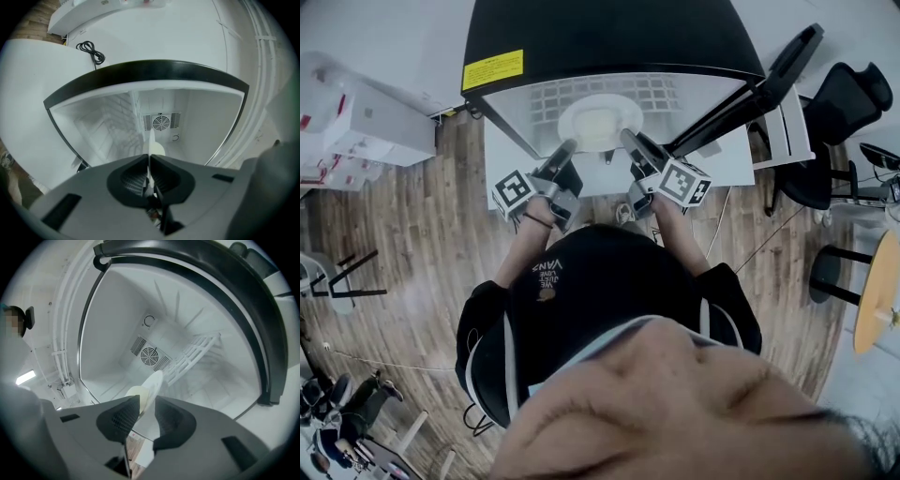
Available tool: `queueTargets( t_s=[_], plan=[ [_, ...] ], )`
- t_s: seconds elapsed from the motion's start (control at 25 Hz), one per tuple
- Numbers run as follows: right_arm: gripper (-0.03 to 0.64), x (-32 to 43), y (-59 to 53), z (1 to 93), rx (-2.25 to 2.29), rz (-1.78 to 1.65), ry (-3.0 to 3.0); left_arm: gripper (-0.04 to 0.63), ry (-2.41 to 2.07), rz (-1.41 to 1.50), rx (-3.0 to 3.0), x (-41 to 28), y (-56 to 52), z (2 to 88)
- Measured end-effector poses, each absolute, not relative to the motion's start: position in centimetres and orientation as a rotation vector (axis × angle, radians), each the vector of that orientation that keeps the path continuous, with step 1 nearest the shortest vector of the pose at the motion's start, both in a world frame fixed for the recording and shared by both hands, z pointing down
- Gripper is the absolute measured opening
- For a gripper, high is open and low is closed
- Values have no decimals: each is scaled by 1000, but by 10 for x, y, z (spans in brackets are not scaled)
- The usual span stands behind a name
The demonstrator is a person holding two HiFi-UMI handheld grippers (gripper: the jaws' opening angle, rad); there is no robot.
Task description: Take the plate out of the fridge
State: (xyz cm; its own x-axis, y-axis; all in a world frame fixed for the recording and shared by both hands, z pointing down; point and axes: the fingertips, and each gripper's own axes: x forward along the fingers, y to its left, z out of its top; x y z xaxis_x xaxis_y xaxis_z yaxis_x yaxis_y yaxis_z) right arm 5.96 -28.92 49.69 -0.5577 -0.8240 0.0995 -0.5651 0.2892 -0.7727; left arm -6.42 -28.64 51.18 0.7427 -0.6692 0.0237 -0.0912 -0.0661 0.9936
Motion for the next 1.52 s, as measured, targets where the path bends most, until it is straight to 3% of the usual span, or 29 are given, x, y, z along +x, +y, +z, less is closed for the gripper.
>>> queueTargets(
  t_s=[1.52],
  plan=[
    [109, 76, -210, 495, -1332, -1108, 2208, 32, -549, -496, 1598, -48, -214, 508]
  ],
)
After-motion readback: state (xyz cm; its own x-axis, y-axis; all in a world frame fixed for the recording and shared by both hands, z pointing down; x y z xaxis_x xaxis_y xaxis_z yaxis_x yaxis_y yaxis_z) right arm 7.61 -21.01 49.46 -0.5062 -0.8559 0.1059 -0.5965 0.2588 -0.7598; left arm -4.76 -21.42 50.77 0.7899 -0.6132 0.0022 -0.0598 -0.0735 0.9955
